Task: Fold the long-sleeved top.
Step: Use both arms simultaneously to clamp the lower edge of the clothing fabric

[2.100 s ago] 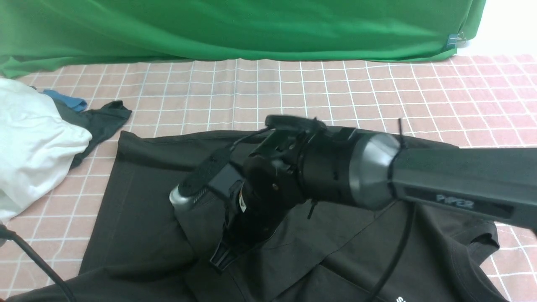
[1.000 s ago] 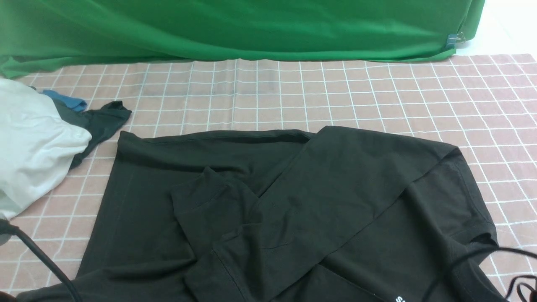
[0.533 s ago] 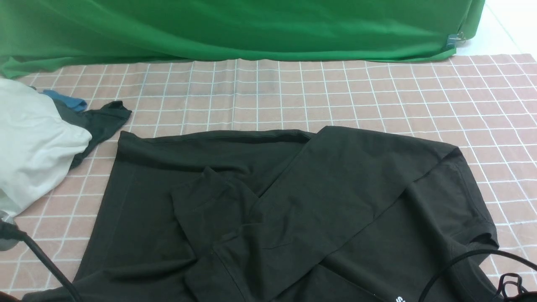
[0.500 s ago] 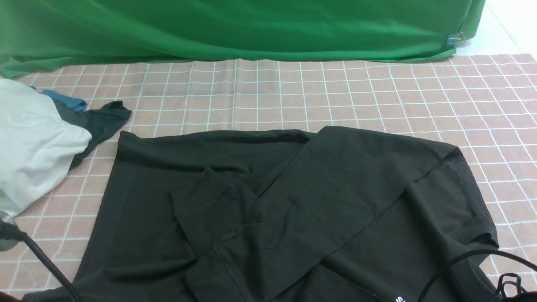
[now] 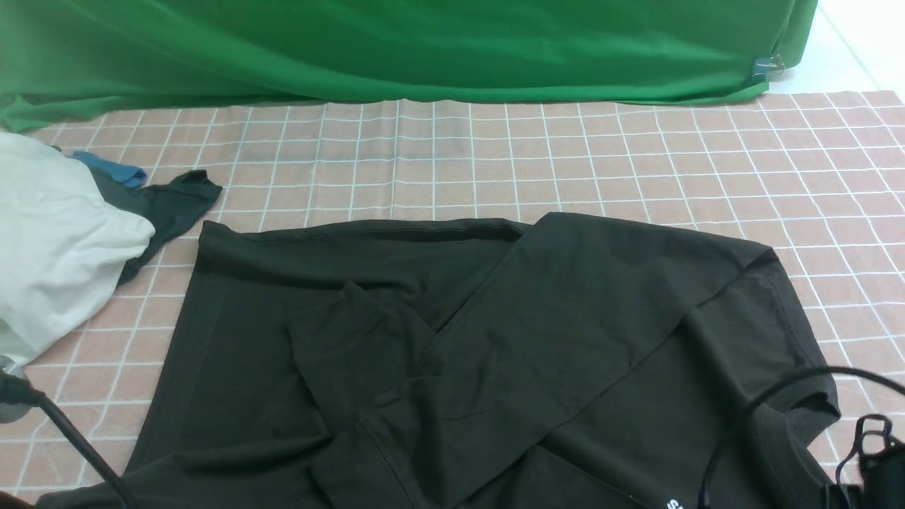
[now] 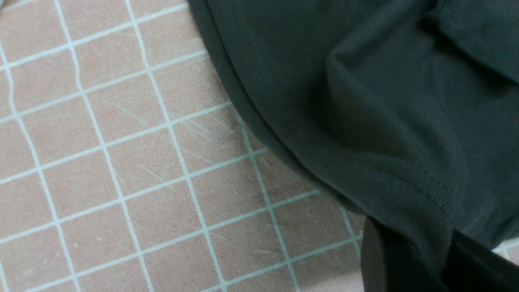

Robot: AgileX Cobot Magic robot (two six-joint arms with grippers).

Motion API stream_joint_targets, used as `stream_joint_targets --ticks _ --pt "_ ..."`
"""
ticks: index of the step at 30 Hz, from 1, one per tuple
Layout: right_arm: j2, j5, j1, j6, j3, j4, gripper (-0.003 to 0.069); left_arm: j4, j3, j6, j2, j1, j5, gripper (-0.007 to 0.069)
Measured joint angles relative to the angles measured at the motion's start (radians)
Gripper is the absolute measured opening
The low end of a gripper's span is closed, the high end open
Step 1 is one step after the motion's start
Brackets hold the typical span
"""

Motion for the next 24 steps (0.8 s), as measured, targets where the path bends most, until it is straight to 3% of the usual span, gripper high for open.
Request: stream_joint_targets --ticks 6,12,24 --pt "-0.003 -0.082 0.001 -0.078 0.018 0.097 0.0534 0.000 0.000 0.000 0.000 0.000 0.000 0.0038" --pt "0.048 -0.192 0.001 -0.088 0.100 0.102 0.0534 -0.002 0.000 0.000 0.000 0.000 -0.001 0.0038" --pt "0.083 -0.205 0.001 -0.081 0.122 0.102 0.0534 -0.006 0.000 0.000 0.000 0.000 -0.001 0.0038"
